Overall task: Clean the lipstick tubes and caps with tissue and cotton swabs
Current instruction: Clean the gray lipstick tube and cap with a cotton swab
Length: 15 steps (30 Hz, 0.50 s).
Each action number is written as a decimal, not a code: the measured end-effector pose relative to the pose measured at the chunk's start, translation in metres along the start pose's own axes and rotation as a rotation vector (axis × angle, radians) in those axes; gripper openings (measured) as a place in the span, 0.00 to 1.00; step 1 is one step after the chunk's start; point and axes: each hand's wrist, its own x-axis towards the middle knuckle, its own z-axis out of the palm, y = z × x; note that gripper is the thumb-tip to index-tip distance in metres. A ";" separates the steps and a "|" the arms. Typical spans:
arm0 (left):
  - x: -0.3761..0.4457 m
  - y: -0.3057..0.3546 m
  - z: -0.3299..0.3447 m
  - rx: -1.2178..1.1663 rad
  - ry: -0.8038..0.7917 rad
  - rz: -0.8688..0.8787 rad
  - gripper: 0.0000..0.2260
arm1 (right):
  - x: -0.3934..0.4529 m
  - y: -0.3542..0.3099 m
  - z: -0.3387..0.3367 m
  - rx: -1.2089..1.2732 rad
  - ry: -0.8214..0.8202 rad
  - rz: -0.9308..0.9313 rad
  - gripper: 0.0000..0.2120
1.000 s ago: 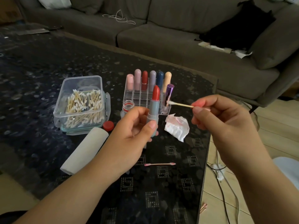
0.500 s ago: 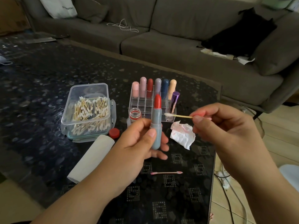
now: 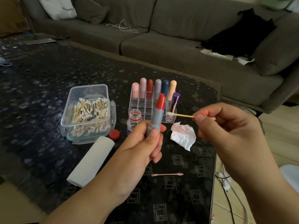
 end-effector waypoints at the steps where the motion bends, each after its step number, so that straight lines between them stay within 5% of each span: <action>1: 0.000 0.000 0.000 0.025 -0.003 0.002 0.10 | 0.000 0.000 0.000 0.003 -0.001 -0.002 0.03; 15: -0.003 -0.001 -0.002 0.113 -0.020 0.031 0.10 | -0.001 -0.001 0.001 0.001 -0.012 -0.004 0.04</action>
